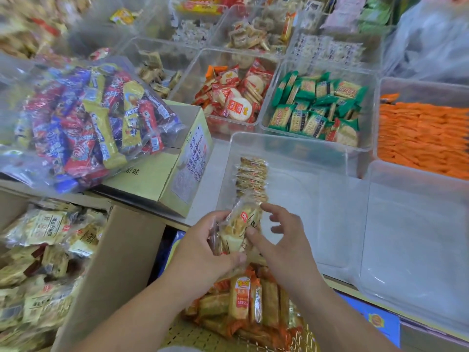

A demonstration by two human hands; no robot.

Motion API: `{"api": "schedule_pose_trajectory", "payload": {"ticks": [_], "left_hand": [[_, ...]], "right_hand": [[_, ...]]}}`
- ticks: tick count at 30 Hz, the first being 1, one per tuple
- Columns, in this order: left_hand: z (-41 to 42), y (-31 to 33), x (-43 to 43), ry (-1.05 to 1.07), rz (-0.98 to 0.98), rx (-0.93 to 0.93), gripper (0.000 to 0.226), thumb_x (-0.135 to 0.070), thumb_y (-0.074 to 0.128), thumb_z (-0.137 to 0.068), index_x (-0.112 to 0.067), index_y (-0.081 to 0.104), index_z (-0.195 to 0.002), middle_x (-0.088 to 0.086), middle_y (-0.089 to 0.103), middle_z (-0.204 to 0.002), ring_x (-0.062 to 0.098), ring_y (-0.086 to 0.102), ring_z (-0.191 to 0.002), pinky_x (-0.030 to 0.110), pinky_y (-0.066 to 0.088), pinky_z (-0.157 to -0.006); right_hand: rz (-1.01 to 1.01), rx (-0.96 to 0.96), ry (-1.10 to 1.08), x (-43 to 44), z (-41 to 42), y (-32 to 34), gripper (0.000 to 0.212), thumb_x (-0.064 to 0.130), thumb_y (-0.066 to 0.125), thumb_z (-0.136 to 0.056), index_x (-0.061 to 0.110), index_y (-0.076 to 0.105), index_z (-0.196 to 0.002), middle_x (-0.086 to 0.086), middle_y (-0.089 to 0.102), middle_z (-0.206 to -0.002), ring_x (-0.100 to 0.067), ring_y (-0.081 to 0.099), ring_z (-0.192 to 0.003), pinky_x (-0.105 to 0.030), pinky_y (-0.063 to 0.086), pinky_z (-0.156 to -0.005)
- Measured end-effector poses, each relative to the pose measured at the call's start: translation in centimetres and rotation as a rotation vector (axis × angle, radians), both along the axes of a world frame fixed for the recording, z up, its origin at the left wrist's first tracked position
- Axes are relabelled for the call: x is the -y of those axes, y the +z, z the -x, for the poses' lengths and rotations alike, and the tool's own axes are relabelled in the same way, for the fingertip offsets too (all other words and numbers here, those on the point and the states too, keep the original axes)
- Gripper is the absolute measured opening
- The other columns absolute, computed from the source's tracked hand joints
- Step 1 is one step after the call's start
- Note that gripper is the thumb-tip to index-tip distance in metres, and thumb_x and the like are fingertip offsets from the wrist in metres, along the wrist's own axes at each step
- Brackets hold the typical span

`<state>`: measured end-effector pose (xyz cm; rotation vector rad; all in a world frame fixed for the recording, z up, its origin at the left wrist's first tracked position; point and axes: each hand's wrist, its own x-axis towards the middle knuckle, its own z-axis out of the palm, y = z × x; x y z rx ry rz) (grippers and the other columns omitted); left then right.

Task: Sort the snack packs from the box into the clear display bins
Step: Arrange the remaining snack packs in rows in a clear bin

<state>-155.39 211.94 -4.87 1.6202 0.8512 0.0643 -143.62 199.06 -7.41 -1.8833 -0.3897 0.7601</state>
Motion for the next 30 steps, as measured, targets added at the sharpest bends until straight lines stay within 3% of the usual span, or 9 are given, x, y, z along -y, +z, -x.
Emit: {"api": "schedule_pose_trajectory", "payload": {"ticks": [3, 7, 10, 14, 17, 20, 25, 28, 30], "left_hand": [[0.1, 0.5, -0.1, -0.089, -0.167, -0.001, 0.076, -0.018, 0.092, -0.064, -0.057, 0.061, -0.122, -0.019, 0.071, -0.118, 0.005, 0.069, -0.109, 0.033, 0.059, -0.093], [0.0, 0.9, -0.3, -0.262, -0.391, -0.012, 0.078, -0.017, 0.087, -0.071, -0.057, 0.057, -0.131, -0.031, 0.059, -0.131, -0.001, 0.051, -0.129, 0.026, 0.044, -0.105], [-0.6, 0.9, -0.9, -0.267, -0.426, -0.004, 0.071, -0.011, 0.079, -0.075, -0.055, 0.059, -0.128, -0.037, 0.056, -0.127, -0.007, 0.05, -0.125, 0.01, 0.039, -0.1], [-2.0, 1.0, -2.5, -0.239, -0.305, -0.065, 0.061, -0.015, 0.075, -0.08, -0.053, 0.063, -0.126, -0.03, 0.066, -0.111, -0.006, 0.064, -0.097, 0.015, 0.051, -0.081], [-3.6, 1.1, -3.6, -0.265, -0.23, -0.033, 0.056, -0.011, 0.072, -0.081, -0.056, 0.067, -0.114, -0.027, 0.063, -0.066, -0.002, 0.054, -0.051, 0.008, 0.04, -0.052], [-5.9, 0.7, -5.1, -0.236, -0.168, -0.06, 0.053, -0.018, 0.067, -0.076, -0.046, 0.068, -0.121, -0.021, 0.052, -0.052, 0.002, 0.041, -0.044, 0.014, 0.039, -0.047], [-10.3, -1.3, -8.8, -0.209, 0.031, -0.16, 0.053, 0.005, 0.058, -0.09, -0.038, 0.066, -0.121, -0.008, 0.065, -0.128, 0.009, 0.061, -0.083, 0.03, 0.048, -0.074], [-13.6, -2.7, -10.6, -0.304, 0.017, -0.246, 0.065, 0.006, 0.058, -0.09, -0.022, 0.052, -0.148, -0.003, 0.054, -0.148, 0.015, 0.059, -0.124, 0.029, 0.048, -0.089], [-16.0, -3.3, -10.9, -0.358, 0.034, -0.279, 0.074, 0.005, 0.058, -0.088, -0.02, 0.042, -0.156, -0.009, 0.055, -0.141, 0.014, 0.063, -0.119, 0.019, 0.051, -0.073]], "right_hand": [[-0.098, -0.148, -0.029, -0.1, 0.2, 0.8, 0.024, 0.062, 0.058, -0.087, 0.054, 0.061, -0.109, 0.018, 0.069, -0.099, 0.001, 0.066, -0.092, -0.041, 0.06, -0.078], [-0.209, -0.312, 0.084, 0.0, 0.5, 1.6, 0.048, 0.076, 0.051, -0.087, 0.041, 0.068, -0.114, 0.013, 0.073, -0.111, -0.008, 0.069, -0.105, -0.044, 0.059, -0.087], [-0.218, -0.382, 0.032, -0.3, -0.1, 1.6, 0.027, 0.051, 0.066, -0.093, 0.037, 0.069, -0.116, 0.008, 0.073, -0.109, -0.012, 0.073, -0.099, -0.045, 0.063, -0.081], [-0.234, -0.48, 0.028, -0.3, -1.7, 1.0, 0.026, 0.038, 0.07, -0.094, 0.036, 0.067, -0.12, 0.011, 0.07, -0.113, -0.018, 0.074, -0.096, -0.043, 0.064, -0.076], [-0.22, -0.479, 0.019, -0.3, -3.2, 0.0, 0.041, 0.041, 0.079, -0.083, 0.034, 0.066, -0.12, 0.011, 0.071, -0.114, -0.019, 0.074, -0.097, -0.045, 0.063, -0.078], [-0.153, -0.35, -0.013, -0.4, -5.5, -1.5, 0.037, 0.02, 0.074, -0.086, 0.038, 0.066, -0.117, 0.008, 0.071, -0.113, -0.017, 0.074, -0.093, -0.044, 0.063, -0.08], [-0.048, -0.013, -0.09, -0.9, -11.1, -3.5, 0.039, 0.013, 0.065, -0.093, 0.051, 0.065, -0.104, 0.019, 0.073, -0.099, -0.003, 0.069, -0.09, -0.027, 0.056, -0.079], [0.059, 0.303, -0.056, -2.2, -14.7, -4.2, 0.03, 0.02, 0.066, -0.094, 0.045, 0.064, -0.11, 0.026, 0.068, -0.085, 0.005, 0.057, -0.077, -0.002, 0.038, -0.063], [0.112, 0.484, 0.03, -3.6, -16.6, -4.5, 0.031, 0.02, 0.066, -0.094, 0.031, 0.067, -0.123, 0.014, 0.069, -0.095, 0.001, 0.052, -0.078, -0.007, 0.035, -0.063]]}}
